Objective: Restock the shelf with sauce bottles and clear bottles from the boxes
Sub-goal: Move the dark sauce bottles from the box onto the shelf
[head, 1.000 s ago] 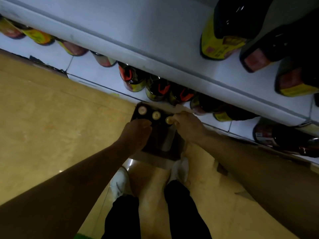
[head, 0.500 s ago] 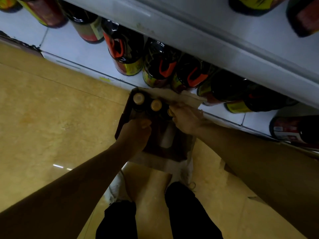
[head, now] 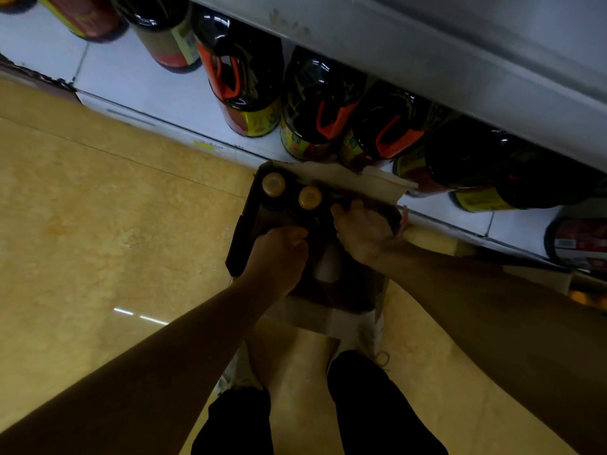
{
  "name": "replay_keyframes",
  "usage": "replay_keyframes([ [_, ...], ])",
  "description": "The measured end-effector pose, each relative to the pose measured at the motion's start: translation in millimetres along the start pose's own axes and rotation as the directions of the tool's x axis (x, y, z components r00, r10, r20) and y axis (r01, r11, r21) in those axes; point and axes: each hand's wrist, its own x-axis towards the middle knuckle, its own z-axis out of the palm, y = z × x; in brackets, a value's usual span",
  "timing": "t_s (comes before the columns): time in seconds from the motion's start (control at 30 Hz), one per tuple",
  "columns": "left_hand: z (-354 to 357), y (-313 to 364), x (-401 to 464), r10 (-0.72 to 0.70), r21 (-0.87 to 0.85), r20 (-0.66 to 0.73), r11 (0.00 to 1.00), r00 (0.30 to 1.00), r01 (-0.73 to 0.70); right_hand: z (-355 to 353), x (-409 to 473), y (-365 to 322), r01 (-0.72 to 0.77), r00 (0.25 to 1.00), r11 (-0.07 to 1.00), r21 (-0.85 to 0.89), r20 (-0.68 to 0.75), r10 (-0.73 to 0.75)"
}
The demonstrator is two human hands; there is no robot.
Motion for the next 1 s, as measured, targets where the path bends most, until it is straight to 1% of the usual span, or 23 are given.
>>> replay_keyframes([
  [0.07, -1.1, -0.3, -2.9, 0.002, -0.004, 0.001, 1.0, 1.0, -0.002, -2.6, -8.4, 3.1, -0.003, 0.999, 0.999, 0.033, -0.035, 0.004],
  [0.2, -5.1, 7.7, -12.4, 0.001, 0.022, 0.013, 1.0, 1.0, -0.002, -14.1, -32.2, 4.5, 0.061, 0.994, 0.994, 0.095, -0.093, -0.052],
  [0.37, -13.9, 36.1, -36.6, 0.016, 0.035, 0.047, 0.999, 0.999, -0.017, -39.0, -71.2, 5.4, 0.174, 0.968, 0.985, 0.021, -0.187, -0.167],
  [0.47, -23.9, 59.6, -53.0, 0.05, 0.097, 0.079, 0.994, 0.996, -0.057, -65.6, -96.9, 2.3, 0.196, 0.954, 0.979, 0.053, -0.24, -0.178],
  [0.53, -30.3, 72.7, -62.1, 0.065, 0.137, 0.095, 0.988, 0.993, -0.078, -81.5, -110.3, -2.0, 0.19, 0.949, 0.981, 0.029, -0.263, -0.176],
  [0.67, -44.8, 98.7, -82.9, 0.137, 0.128, 0.118, 0.98, 0.984, -0.152, -122.9, -145.2, -9.3, 0.176, 0.933, 0.979, 0.101, -0.335, -0.133],
  [0.77, -60.6, 115.7, -102.3, 0.204, 0.11, 0.157, 0.969, 0.966, -0.223, -156.1, -175.6, -16.1, 0.193, 0.906, 0.975, 0.108, -0.401, -0.135],
  [0.8, -66.2, 120.6, -109.0, 0.244, 0.111, 0.18, 0.957, 0.953, -0.267, -166.8, -185.5, -18.4, 0.192, 0.898, 0.975, 0.107, -0.419, -0.131],
  [0.9, -84.0, 137.9, -131.8, 0.362, 0.194, 0.239, 0.892, 0.901, -0.409, -198.6, -217.0, -24.0, 0.185, 0.878, 0.979, 0.091, -0.462, -0.123],
  [1.0, -104.1, 160.2, -155.1, 0.417, 0.133, 0.286, 0.874, 0.863, -0.466, -236.3, -250.4, -29.3, 0.192, 0.852, 0.978, 0.078, -0.508, -0.126],
])
